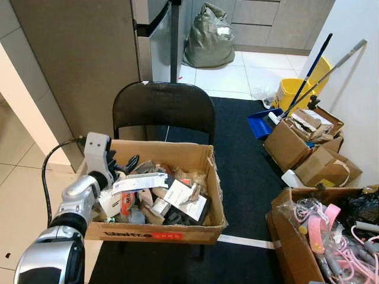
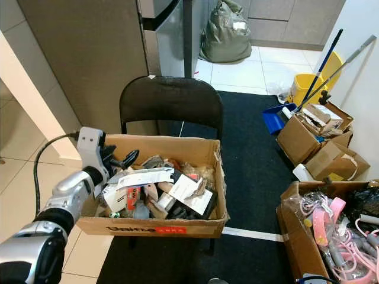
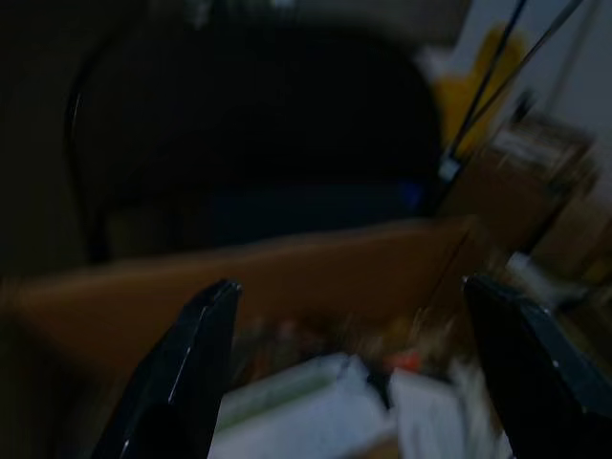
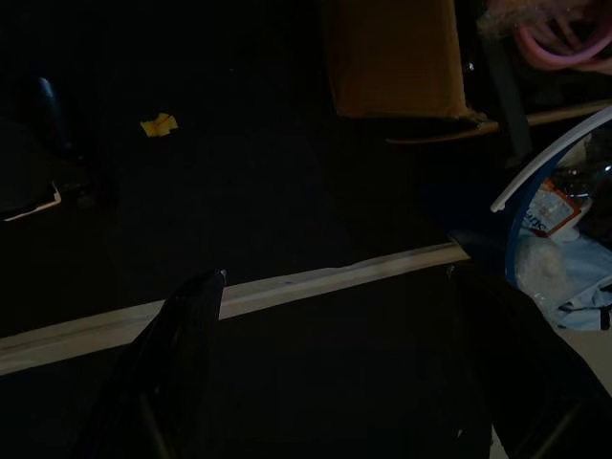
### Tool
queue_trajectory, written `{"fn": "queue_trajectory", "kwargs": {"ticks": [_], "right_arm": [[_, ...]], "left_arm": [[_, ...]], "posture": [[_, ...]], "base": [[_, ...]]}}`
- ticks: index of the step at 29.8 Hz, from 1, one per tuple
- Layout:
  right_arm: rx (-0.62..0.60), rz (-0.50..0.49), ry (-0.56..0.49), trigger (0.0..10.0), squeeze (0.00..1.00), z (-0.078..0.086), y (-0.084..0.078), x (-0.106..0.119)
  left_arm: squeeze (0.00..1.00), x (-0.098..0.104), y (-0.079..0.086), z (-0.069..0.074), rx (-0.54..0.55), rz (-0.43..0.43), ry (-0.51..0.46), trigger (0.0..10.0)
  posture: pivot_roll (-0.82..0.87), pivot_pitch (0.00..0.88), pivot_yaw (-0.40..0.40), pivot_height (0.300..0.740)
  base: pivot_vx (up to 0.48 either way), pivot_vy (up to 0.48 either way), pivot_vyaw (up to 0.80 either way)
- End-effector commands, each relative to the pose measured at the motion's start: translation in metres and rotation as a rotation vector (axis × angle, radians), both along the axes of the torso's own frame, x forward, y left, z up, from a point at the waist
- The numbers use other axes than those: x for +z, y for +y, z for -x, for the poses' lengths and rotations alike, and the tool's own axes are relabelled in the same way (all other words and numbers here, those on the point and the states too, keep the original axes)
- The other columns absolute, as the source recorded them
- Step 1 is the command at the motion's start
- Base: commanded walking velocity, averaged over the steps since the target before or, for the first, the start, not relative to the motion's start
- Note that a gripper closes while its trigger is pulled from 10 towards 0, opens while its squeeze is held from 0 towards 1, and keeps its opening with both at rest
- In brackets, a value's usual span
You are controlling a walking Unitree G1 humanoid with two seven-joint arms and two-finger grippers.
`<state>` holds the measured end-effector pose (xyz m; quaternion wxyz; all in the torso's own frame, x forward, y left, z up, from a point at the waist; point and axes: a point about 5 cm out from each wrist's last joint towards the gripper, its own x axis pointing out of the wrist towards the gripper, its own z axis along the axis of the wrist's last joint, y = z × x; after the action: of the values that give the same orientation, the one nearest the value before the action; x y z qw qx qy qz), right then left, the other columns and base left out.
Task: Picking trash to rubbish bin
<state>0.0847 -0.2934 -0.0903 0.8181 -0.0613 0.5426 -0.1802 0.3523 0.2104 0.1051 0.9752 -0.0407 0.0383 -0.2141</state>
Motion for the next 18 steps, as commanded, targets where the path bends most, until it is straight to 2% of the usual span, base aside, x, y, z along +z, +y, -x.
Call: {"fn": "queue_trajectory", "kwargs": {"ticks": [1,2,3,5,6,9,11,14,15,16,18], "right_arm": [[0.006,0.002,0.008,10.0,0.00,0.002,-0.002,0.000],[0.011,0.001,0.009,10.0,0.00,0.002,-0.001,0.000],[0.015,-0.001,0.011,10.0,0.00,0.001,0.000,0.000],[0.024,-0.006,0.013,10.0,0.00,0.000,0.002,-0.001],[0.027,-0.010,0.014,10.0,0.00,0.000,0.004,-0.002],[0.035,-0.019,0.013,10.0,0.00,-0.002,0.009,-0.003],[0.037,-0.020,0.013,10.0,0.00,-0.002,0.010,-0.004],[0.041,-0.024,0.014,10.0,0.00,-0.002,0.012,-0.004],[0.042,-0.026,0.017,10.0,0.00,-0.002,0.013,-0.005],[0.042,-0.026,0.017,10.0,0.00,-0.002,0.013,-0.005],[0.044,-0.029,0.021,10.0,0.00,-0.001,0.013,-0.005]], "left_arm": [[1.00,0.013,-0.011,-0.004,-0.087,0.070,-0.056,10.0],[0.82,0.019,-0.020,-0.005,-0.160,0.080,-0.074,10.0],[0.00,0.021,-0.029,-0.005,-0.227,0.063,-0.085,10.0],[0.00,0.016,-0.045,-0.001,-0.298,-0.003,-0.089,10.0],[0.00,0.011,-0.052,0.000,-0.308,-0.010,-0.083,10.0],[0.00,-0.005,-0.069,0.007,-0.316,0.011,-0.044,10.0],[0.00,-0.008,-0.074,0.009,-0.317,0.021,-0.033,10.0],[0.00,-0.018,-0.099,0.019,-0.364,0.075,-0.026,10.0],[0.00,-0.028,-0.112,0.026,-0.381,0.089,0.014,10.0],[0.00,-0.028,-0.112,0.026,-0.381,0.089,0.014,10.0],[0.00,-0.042,-0.121,0.036,-0.403,0.068,0.071,10.0]], "posture": [[-0.03,0.048,-0.024,0.740],[-0.03,0.048,-0.024,0.740],[-0.03,0.048,-0.024,0.740],[-0.03,0.042,-0.021,0.740],[-0.03,0.037,-0.016,0.740],[-0.03,0.029,-0.007,0.740],[-0.03,0.029,-0.007,0.740],[-0.03,0.029,-0.007,0.740],[-0.03,0.029,-0.007,0.740],[-0.03,0.029,-0.007,0.740],[-0.02,0.036,0.002,0.740]], "base": [[0.000,0.000,0.00],[0.000,0.000,0.00],[0.000,0.000,0.00],[0.000,0.000,0.00],[0.000,0.000,0.00],[0.000,0.000,0.00],[0.000,0.000,0.00],[0.000,0.000,0.00],[0.000,0.000,0.00],[0.000,0.000,0.00],[0.000,0.000,0.00]]}}
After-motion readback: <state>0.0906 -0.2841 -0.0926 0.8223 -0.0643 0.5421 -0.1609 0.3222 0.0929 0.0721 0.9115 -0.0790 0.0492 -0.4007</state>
